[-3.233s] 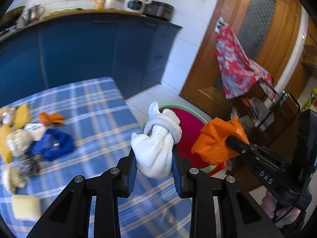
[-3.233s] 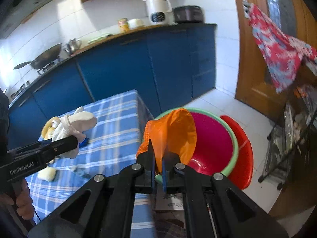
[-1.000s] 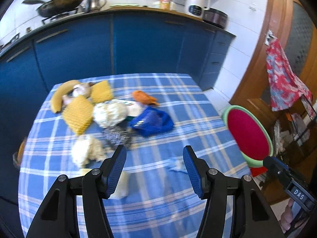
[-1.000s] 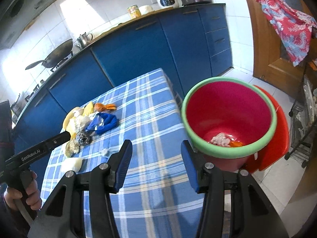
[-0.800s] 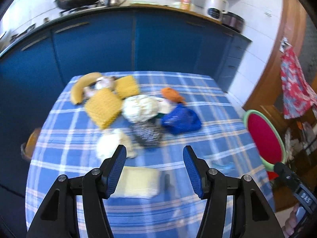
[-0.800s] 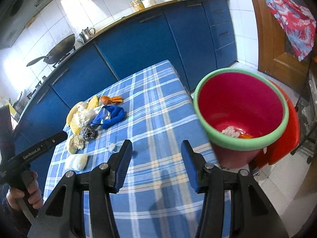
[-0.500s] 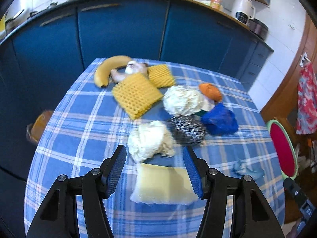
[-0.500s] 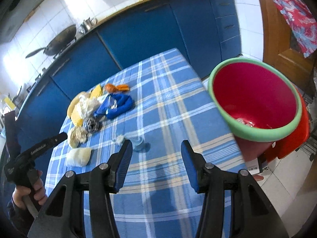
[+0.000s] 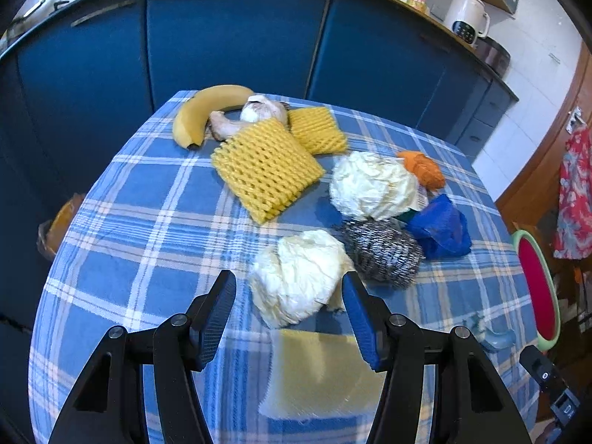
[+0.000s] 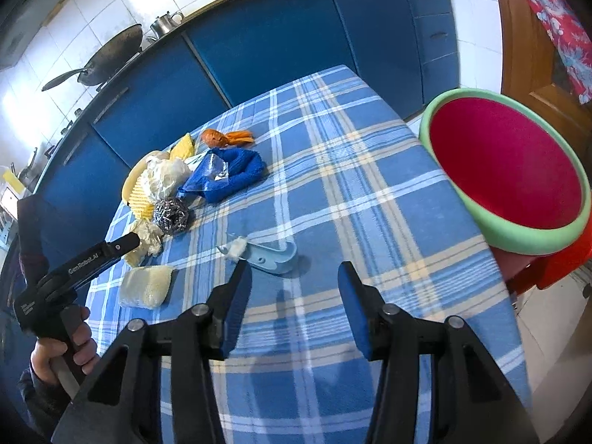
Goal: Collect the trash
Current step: 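Close the left tool on the crumpled white paper and lift it, then carry the crumpled paper with the left tool over the red bucket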
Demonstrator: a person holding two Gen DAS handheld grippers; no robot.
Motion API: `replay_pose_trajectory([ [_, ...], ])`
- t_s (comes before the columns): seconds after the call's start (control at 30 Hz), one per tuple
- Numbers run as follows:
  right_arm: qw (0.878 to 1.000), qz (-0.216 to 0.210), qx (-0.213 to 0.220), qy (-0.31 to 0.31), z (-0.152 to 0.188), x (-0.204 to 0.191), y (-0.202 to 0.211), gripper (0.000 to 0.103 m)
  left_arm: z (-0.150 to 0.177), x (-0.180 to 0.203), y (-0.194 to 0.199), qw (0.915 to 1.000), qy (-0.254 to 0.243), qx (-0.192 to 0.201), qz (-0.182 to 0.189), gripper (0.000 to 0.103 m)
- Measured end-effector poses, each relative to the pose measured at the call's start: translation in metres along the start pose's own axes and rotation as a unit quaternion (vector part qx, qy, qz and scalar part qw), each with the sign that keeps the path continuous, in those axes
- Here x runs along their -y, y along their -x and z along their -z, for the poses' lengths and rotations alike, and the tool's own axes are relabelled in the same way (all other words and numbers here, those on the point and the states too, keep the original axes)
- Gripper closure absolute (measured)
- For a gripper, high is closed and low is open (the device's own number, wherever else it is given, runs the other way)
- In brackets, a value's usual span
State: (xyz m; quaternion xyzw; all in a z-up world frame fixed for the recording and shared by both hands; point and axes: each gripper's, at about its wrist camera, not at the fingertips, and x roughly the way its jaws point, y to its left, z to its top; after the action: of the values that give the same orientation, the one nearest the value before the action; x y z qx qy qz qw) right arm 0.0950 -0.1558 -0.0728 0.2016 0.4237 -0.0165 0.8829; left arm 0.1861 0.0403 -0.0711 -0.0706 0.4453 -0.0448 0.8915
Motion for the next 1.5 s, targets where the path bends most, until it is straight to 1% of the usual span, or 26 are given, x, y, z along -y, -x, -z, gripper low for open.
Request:
replay_pose_trajectory([
  [0.23, 1.0, 0.001, -0.004, -0.003, -0.002, -0.007, -0.011, 0.058, 0.001, -0.003, -0.007, 0.9998, 0.007, -0.001, 0.019, 0.042],
  [0.27, 1.0, 0.0, -0.004, -0.003, -0.002, -0.007, -0.013, 0.058, 0.001, -0.002, -0.007, 0.9998, 0.007, -0.001, 0.02, 0.046],
  [0.3, 1.0, -0.002, -0.004, -0.005, -0.003, -0.007, -0.014, 0.058, 0.001, -0.002, -0.007, 0.9997, 0.006, -0.001, 0.024, 0.052],
  [0.37, 1.0, -0.004, -0.006, -0.01, -0.004, -0.007, -0.018, 0.06, 0.001, -0.002, -0.01, 0.9995, 0.008, -0.003, 0.031, 0.057],
  [0.4, 1.0, -0.004, -0.007, -0.013, -0.004, -0.007, -0.019, 0.061, 0.001, -0.002, -0.011, 0.9994, 0.009, -0.003, 0.033, 0.063],
  [0.5, 1.0, 0.001, -0.009, -0.015, -0.005, -0.007, -0.024, 0.068, 0.001, -0.004, -0.012, 0.9991, 0.012, -0.004, 0.04, 0.068],
  [0.6, 1.0, -0.001, -0.015, -0.015, -0.005, -0.006, -0.028, 0.078, 0.001, -0.005, -0.01, 0.9989, 0.017, -0.003, 0.042, 0.069],
  [0.63, 1.0, -0.004, -0.018, -0.015, -0.005, -0.006, -0.03, 0.083, 0.001, -0.006, -0.008, 0.9989, 0.02, -0.001, 0.043, 0.07],
  [0.67, 1.0, -0.002, -0.019, -0.014, -0.005, -0.006, -0.03, 0.085, 0.002, -0.006, -0.006, 0.9988, 0.021, 0.0, 0.045, 0.07],
  [0.83, 1.0, 0.008, -0.007, -0.006, -0.003, -0.006, -0.025, 0.085, 0.001, -0.005, 0.011, 0.9984, 0.02, 0.016, 0.05, 0.07],
  [1.07, 1.0, 0.008, 0.017, -0.003, -0.004, -0.005, -0.008, 0.087, 0.0, 0.001, 0.037, 0.9975, 0.015, 0.041, 0.056, 0.07],
  [1.23, 0.999, 0.014, 0.047, 0.005, -0.005, -0.004, 0.01, 0.091, 0.0, 0.013, 0.058, 0.9959, 0.001, 0.058, 0.069, 0.07],
  [1.5, 0.997, 0.008, 0.077, 0.011, -0.008, -0.002, 0.035, 0.094, 0.003, 0.041, 0.082, 0.9925, -0.031, 0.074, 0.093, 0.07],
])
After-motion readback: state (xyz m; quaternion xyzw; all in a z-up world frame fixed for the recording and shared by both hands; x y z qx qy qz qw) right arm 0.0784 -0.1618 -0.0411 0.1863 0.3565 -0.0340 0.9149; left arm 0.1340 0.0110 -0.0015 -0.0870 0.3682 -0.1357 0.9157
